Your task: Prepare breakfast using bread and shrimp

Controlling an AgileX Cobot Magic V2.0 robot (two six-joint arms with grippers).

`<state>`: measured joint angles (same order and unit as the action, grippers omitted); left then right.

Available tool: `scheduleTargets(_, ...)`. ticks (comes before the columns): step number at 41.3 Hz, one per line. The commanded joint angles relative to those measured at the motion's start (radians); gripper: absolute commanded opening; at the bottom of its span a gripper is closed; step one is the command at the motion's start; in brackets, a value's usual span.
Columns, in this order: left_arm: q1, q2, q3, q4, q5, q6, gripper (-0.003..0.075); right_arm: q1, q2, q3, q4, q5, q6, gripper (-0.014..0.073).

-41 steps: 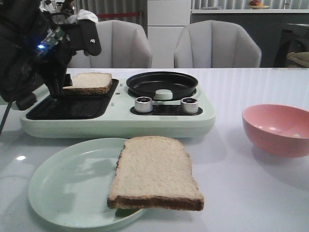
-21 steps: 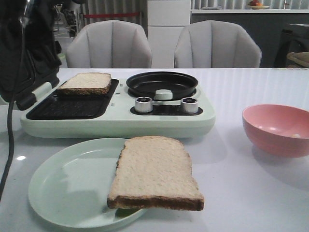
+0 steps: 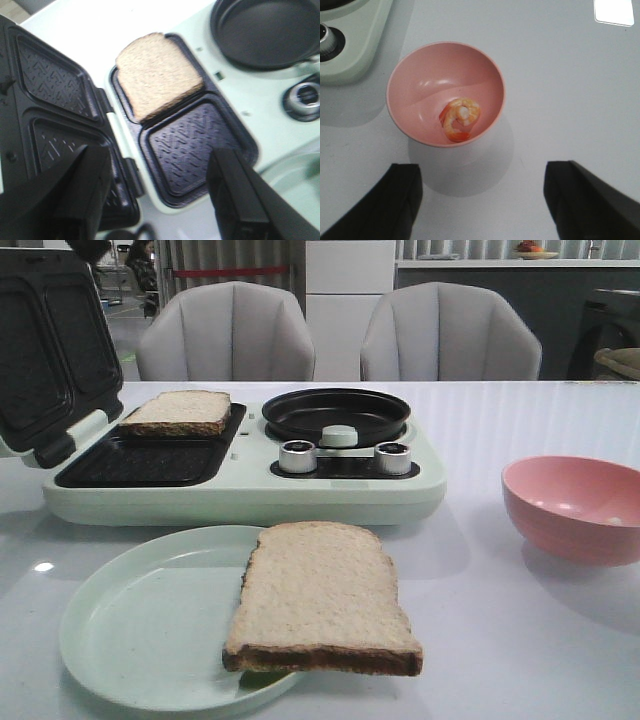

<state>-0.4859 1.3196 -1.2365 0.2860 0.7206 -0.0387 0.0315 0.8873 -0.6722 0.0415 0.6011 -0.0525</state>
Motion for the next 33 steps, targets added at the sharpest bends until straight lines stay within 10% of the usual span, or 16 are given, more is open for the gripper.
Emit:
scheduleTargets(1, -0.027, -0.101, -0.026, -0.078, 0.007, 0.028, 0.0468, 0.000, -0.003, -0.026, -0.005, -0.067, 0.000, 0.0615)
scheduleTargets(33, -0.056, -0.743, 0.442, -0.416, 0.070, 0.060, 0.0466, 0.000, -0.003, -0.026, -0.004, -0.068, 0.000, 0.0615)
